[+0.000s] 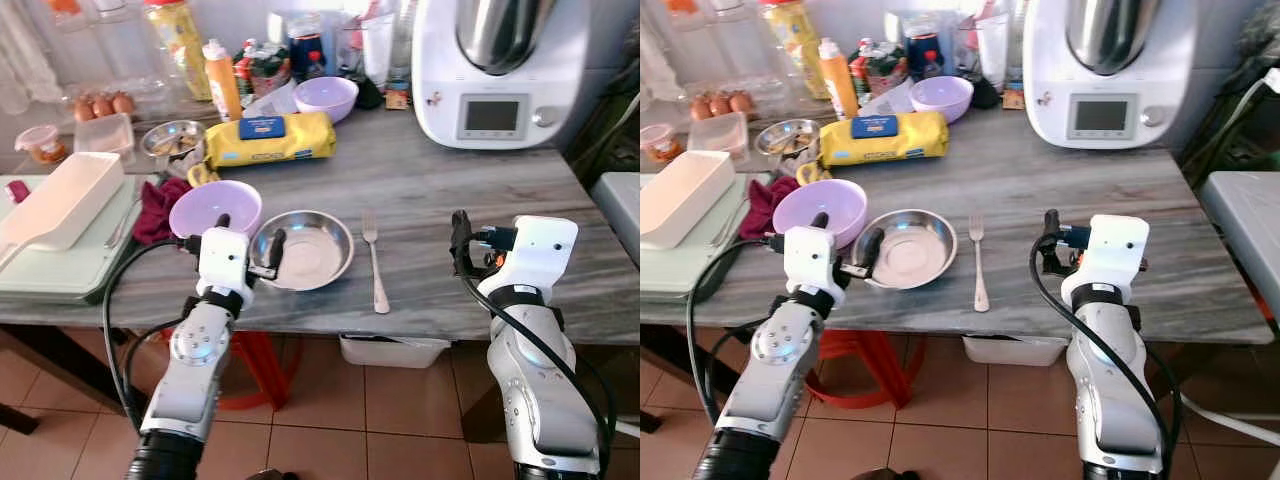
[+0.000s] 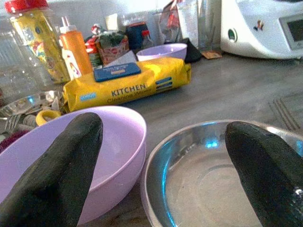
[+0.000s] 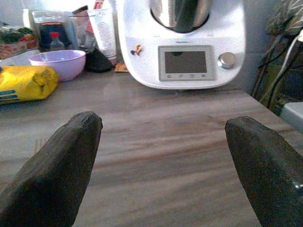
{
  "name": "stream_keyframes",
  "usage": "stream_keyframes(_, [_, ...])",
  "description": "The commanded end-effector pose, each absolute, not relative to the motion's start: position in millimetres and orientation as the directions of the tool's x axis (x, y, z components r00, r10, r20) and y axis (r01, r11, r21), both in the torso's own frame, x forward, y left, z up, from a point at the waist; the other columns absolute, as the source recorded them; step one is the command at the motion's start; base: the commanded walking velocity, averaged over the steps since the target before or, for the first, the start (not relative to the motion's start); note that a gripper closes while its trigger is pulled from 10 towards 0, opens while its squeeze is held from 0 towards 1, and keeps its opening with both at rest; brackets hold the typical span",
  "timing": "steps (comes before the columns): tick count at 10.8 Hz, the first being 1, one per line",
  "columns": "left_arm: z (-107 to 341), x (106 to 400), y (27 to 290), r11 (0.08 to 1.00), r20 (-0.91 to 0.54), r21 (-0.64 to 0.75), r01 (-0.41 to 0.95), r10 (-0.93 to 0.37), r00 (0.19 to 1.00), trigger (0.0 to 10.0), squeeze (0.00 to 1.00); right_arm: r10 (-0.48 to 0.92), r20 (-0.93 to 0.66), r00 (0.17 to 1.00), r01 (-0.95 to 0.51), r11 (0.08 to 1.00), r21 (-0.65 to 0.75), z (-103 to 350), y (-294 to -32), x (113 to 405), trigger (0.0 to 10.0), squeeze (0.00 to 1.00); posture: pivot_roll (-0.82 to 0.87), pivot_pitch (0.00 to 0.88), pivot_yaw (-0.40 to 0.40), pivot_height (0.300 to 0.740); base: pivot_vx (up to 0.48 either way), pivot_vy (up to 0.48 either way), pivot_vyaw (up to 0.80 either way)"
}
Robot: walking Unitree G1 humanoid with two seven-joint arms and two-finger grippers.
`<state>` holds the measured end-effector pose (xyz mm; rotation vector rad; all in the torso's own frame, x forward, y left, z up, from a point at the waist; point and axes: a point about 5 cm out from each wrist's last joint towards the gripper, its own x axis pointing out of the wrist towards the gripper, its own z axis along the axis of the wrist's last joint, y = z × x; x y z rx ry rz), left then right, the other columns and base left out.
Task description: Setting the table
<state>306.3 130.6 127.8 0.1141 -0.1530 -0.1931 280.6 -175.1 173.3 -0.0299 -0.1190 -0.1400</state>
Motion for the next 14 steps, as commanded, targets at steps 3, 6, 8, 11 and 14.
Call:
stream_keyframes(3, [128.0, 307.4, 129.8, 0.971, 0.139, 0.141, 0.191, -0.21, 0.968, 10.0, 0.0, -0.169, 0.115, 0.979, 0.174, 0.984, -0.034, 173.0, -180.1, 282.2, 10.0, 0.0, -0.1, 0.057, 0.086, 0.74, -0.185, 0.0, 0.0])
stream_keyframes(6, [127.2, 307.2, 129.5, 0.97, 0.135, 0.144, 0.198, -0.218, 0.967, 10.0, 0.0, -0.168, 0.115, 0.979, 0.172, 0.985, -0.028, 173.2, -178.1, 283.8, 10.0, 0.0, -0.1, 0.061, 0.089, 0.74, -0.318, 0.0, 0.0])
stream_keyframes(8, [126.6, 305.5, 129.1, 0.965, 0.13, 0.152, 0.212, -0.233, 0.964, 10.0, 0.0, -0.168, 0.116, 0.979, 0.171, 0.985, -0.022, 173.1, -176.9, 284.3, 10.0, 0.0, -0.09, 0.064, 0.094, 0.74, -0.326, 0.0, 0.0])
stream_keyframes(11, [126.8, 305.8, 127.8, 0.961, 0.127, 0.16, 0.225, -0.246, 0.961, 10.0, 0.0, -0.17, 0.117, 0.978, 0.174, 0.985, -0.018, 173.1, -176.8, 285.9, 10.0, 0.0, -0.09, 0.064, 0.096, 0.74, -0.326, 0.0, 0.0])
stream_keyframes(14, [126.6, 305.3, 126.8, 0.961, 0.126, 0.16, 0.226, -0.247, 0.961, 10.0, 0.0, -0.161, 0.124, 0.979, 0.164, 0.986, -0.017, 174.7, -174.0, 288.6, 10.0, 0.0, -0.09, 0.063, 0.094, 0.74, -0.33, 0.0, 0.0])
